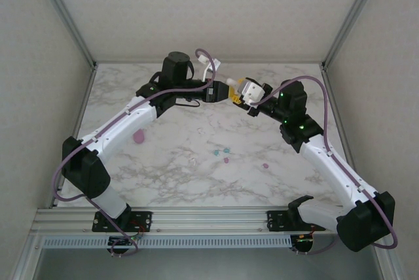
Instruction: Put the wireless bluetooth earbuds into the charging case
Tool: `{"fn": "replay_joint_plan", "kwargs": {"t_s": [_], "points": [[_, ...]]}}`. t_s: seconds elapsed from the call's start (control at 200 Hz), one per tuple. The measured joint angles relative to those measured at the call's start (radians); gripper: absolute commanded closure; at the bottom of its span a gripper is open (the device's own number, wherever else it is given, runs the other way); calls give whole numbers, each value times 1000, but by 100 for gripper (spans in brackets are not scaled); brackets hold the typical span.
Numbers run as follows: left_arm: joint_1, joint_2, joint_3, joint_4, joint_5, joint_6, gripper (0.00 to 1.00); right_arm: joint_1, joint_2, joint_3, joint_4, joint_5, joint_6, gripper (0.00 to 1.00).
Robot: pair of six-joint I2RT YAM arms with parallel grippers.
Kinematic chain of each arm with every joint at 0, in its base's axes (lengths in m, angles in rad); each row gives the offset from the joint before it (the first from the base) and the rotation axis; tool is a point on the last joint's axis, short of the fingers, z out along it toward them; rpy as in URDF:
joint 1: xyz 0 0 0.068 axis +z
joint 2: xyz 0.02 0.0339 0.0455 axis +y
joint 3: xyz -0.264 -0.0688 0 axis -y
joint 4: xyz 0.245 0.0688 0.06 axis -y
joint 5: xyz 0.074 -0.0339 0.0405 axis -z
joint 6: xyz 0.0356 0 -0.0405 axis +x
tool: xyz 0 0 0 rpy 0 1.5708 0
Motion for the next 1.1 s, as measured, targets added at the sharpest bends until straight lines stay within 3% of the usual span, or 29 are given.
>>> {"fn": "replay_joint_plan", "kwargs": {"t_s": [0.631, 0.986, 1.101], "points": [[-5, 0, 0, 2, -18, -1, 62, 3, 1, 1, -26, -1, -17, 59], [-5, 0, 0, -3, -39, 13, 80, 6, 1, 4, -30, -1, -17, 59], [-5, 0, 0, -8, -38, 25, 85, 6, 3, 10, -43, -1, -18, 53]]}}
